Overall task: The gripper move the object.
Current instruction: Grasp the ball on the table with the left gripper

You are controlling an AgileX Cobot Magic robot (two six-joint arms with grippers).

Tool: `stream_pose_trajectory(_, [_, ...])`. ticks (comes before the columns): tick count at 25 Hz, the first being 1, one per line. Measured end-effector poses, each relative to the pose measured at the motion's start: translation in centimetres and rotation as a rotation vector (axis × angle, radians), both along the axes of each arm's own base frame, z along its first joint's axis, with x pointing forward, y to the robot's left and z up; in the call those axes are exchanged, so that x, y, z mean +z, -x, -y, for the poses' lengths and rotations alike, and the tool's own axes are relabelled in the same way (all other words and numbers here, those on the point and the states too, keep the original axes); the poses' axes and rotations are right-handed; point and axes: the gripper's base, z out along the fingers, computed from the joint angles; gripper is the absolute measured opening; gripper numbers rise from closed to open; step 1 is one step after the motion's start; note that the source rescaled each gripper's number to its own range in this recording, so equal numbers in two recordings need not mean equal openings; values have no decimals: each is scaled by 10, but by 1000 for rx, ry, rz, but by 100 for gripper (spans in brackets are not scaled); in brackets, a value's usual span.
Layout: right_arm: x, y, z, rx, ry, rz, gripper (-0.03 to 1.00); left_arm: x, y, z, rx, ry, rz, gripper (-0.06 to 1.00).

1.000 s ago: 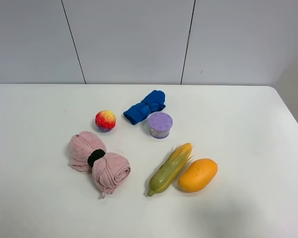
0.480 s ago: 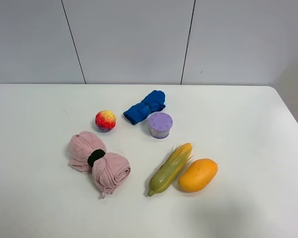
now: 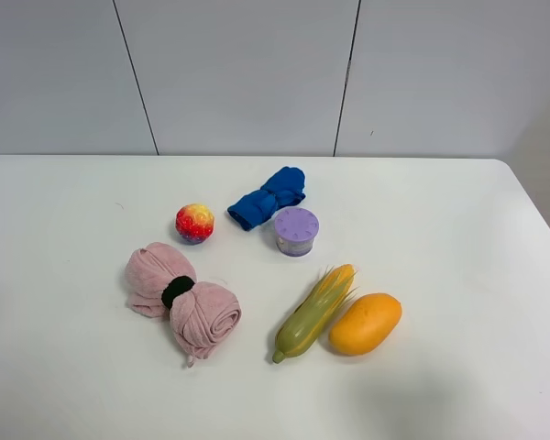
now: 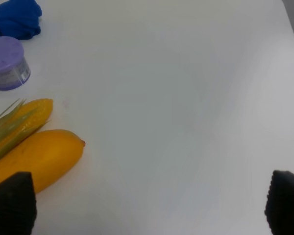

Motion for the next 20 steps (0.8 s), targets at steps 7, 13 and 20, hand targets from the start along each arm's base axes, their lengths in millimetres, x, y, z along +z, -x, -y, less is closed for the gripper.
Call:
stream_pose_trajectory(7, [0,0,0,0,0,0,100,20,-96,4,-98,10,-119,100])
stream_pose_trajectory(13, [0,0,0,0,0,0,100,4,-155,14,-184,13,-206,100])
stream_pose_trajectory(20, [0,0,0,0,0,0,100,-45,-203,66,-333,-74,-244,100])
